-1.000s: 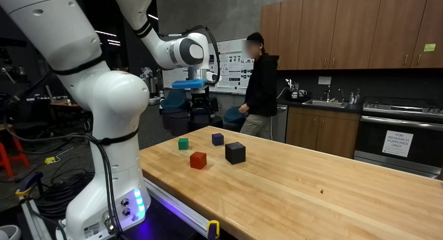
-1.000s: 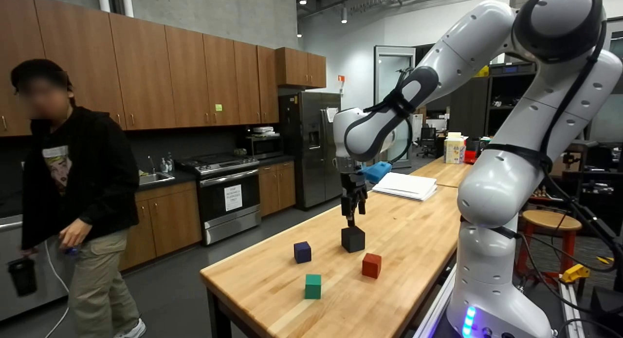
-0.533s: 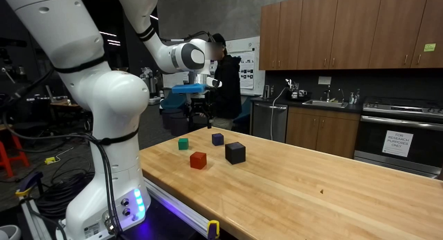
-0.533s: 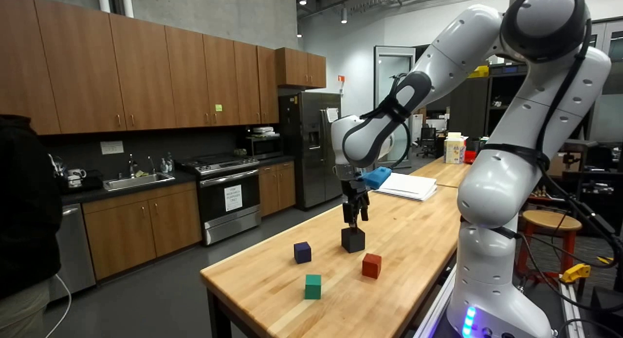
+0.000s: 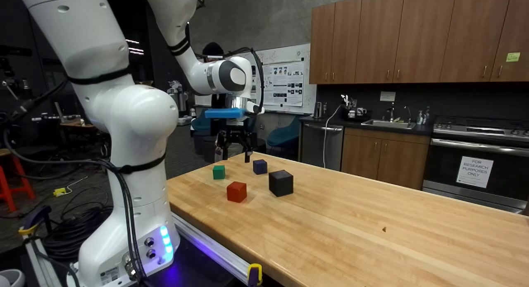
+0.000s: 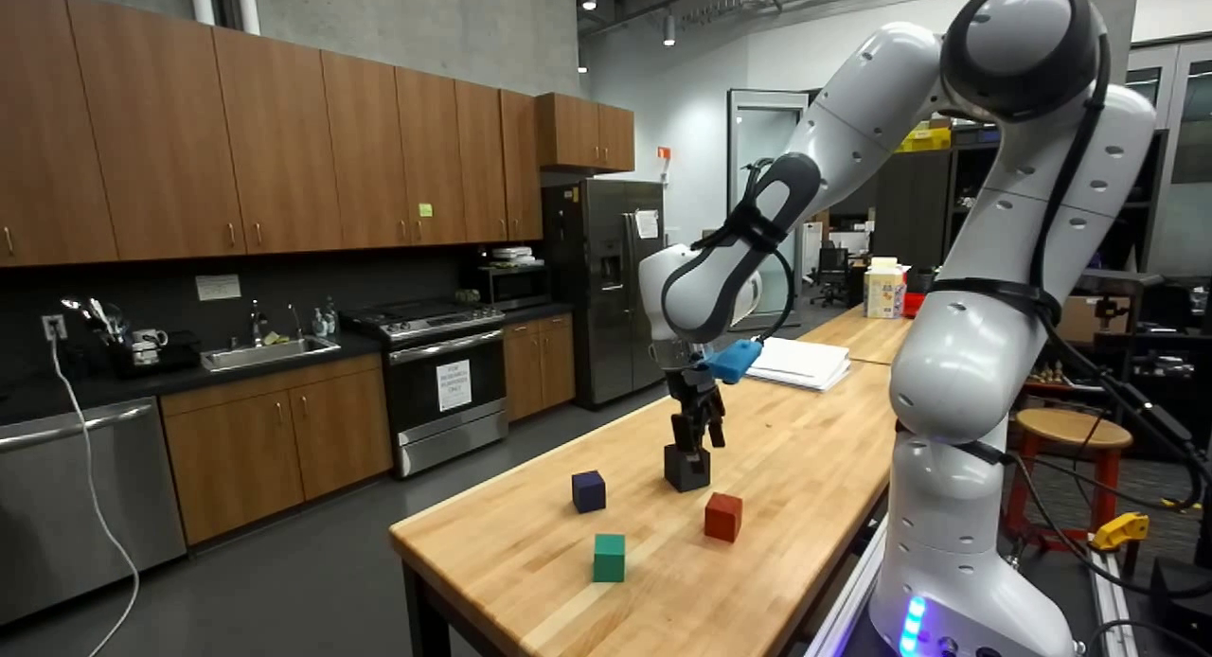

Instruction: Put the red cube on top of the black cube to the left

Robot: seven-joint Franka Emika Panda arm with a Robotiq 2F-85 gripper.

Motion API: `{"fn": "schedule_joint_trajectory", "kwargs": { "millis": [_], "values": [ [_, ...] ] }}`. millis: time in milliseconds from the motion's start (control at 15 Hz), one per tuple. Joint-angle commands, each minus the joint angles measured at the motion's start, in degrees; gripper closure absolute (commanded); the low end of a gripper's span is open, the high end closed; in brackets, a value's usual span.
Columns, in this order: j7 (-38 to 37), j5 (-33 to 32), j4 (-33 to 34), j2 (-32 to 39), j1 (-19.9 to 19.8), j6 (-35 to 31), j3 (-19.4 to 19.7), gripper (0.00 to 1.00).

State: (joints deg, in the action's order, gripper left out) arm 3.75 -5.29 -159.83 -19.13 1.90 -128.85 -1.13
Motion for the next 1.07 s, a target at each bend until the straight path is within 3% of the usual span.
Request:
{"fn": "schedule_joint_trajectory", "kwargs": {
  "millis": [0, 200, 733, 1000],
  "values": [
    [-1.8, -0.3, 0.1, 2.7, -0.4, -0.8, -0.5, 0.00],
    [-3.2, -0.2, 0.1, 4.8, -0.3, -0.6, -0.7, 0.00],
    [-5.6, -1.6, 0.2, 8.0, -0.6, -9.7, -1.2, 0.00],
    [-7.5, -3.1, 0.2, 9.4, -1.2, -9.6, -1.1, 0.00]
  ]
}}
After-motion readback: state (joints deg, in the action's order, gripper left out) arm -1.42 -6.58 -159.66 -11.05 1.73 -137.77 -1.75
